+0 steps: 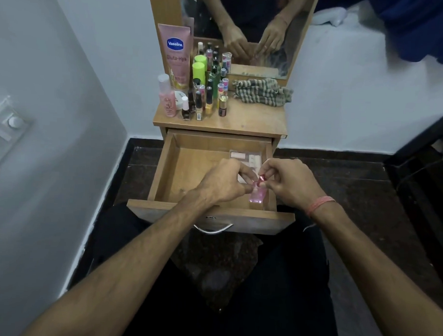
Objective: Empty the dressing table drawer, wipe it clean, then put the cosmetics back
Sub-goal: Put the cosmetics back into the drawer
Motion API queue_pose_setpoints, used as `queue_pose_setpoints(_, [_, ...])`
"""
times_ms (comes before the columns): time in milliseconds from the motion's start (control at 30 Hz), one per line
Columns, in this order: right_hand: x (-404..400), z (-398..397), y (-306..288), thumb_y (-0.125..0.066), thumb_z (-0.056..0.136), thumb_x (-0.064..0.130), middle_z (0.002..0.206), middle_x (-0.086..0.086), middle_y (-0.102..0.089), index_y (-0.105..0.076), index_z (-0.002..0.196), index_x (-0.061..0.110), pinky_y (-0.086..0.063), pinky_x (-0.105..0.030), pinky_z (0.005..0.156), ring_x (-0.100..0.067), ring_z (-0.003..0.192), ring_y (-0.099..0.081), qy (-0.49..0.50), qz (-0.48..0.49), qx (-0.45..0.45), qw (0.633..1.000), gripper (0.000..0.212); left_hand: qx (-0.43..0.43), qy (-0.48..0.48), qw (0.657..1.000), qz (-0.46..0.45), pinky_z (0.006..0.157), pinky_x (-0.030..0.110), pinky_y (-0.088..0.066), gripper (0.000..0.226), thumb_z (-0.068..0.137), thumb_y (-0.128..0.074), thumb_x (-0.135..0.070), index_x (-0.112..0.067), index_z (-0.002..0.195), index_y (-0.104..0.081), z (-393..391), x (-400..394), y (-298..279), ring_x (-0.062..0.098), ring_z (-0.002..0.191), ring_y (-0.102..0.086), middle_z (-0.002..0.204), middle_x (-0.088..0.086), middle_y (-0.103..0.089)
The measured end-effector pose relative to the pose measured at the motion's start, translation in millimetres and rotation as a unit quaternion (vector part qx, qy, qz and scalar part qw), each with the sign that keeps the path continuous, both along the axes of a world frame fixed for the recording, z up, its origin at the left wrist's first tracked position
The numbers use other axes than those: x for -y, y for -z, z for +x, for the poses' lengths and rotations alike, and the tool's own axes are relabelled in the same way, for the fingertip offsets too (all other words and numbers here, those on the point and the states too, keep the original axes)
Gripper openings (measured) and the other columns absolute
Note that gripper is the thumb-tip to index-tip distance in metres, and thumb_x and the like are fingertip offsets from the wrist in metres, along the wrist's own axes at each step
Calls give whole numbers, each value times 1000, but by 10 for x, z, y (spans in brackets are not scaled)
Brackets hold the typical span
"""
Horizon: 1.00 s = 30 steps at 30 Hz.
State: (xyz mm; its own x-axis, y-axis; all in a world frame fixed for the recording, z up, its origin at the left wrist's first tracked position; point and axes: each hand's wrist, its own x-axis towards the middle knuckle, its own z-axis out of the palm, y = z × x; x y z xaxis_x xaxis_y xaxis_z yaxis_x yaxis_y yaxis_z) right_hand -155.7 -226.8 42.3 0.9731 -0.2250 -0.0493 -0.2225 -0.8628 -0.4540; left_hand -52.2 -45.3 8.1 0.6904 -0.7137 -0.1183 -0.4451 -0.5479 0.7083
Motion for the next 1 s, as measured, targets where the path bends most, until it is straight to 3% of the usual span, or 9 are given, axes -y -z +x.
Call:
queue_pose_setpoints(167, [-35, -124, 8, -90, 83, 28, 86, 22, -70, -73, 95, 36, -57, -29, 80, 3, 82, -66, -24, -10, -32, 999, 21, -62, 50, 997, -5, 89, 27, -63, 23, 80, -100, -26, -30, 99, -89, -18, -32, 17, -9, 86, -75, 88, -22, -82])
queue_pose_setpoints(333, [-69, -248, -27, -91, 80, 31, 87, 20, -71, -74, 97, 36, -44, -19, 67, 7, 74, -59, -46, -9, -68, 997, 24, -134, 87, 987, 5, 57, 5, -47, 25, 83, -98, -21, -18, 106, -88, -23, -52, 25, -9, 78, -73, 91, -11, -84])
queue_pose_setpoints(467, [-76, -296, -19, -93, 80, 34, 86, 20, -71, -74, 99, 35, -36, -9, 62, 8, 71, -60, -58, 2, -81, 995, 27, -144, 103, 984, 7, 57, 6, -47, 21, 85, -96, -24, -21, 104, -89, -21, -70, 42, -8, 81, -73, 92, -13, -84])
queue_pose_setpoints(600, [-63, -289, -53, -93, 80, 35, 87, 22, -71, -72, 97, 40, -38, -13, 63, 5, 72, -61, -64, 9, -89, 994, 28, -140, 99, 985, 13, 58, 8, -49, 22, 86, -96, -23, -22, 106, -88, -33, -86, 24, -7, 83, -74, 95, -12, -84])
queue_pose_setpoints(700, [-42, -251, -143, -94, 78, 33, 90, 28, -72, -72, 103, 43, -40, -15, 66, 12, 77, -62, -88, 1, -108, 990, 34, -154, 102, 983, 20, 58, 10, -50, 27, 87, -94, -14, -21, 112, -86, 14, -152, -34, -8, 81, -73, 100, -11, -84])
queue_pose_setpoints(833, [9, -115, -372, -90, 82, 19, 103, 23, -73, -72, 113, 41, -58, -23, 75, 2, 81, -69, -112, 23, -123, 986, 43, -126, 28, 992, -11, 64, 25, -57, 31, 89, -94, -19, -29, 116, -83, 217, -328, -216, -7, 75, -69, 104, -17, -82])
queue_pose_setpoints(933, [-59, 114, -521, -85, 88, 15, 105, 21, -74, -73, 115, 39, -61, -25, 80, 0, 85, -70, -120, 53, -68, 989, 38, -123, -73, 985, -98, 65, 27, -63, 23, 93, -90, -21, -29, 114, -83, 416, -514, -390, -2, 84, -74, 102, -15, -82])
queue_pose_setpoints(1000, [-145, 313, -590, -84, 91, 21, 106, 18, -74, -73, 117, 36, -59, -19, 80, 2, 87, -68, -116, 82, -22, 990, 32, -67, -161, 972, -157, 74, 35, -66, 15, 95, -88, -25, -31, 107, -83, 532, -614, -487, 0, 91, -75, 97, -18, -82])
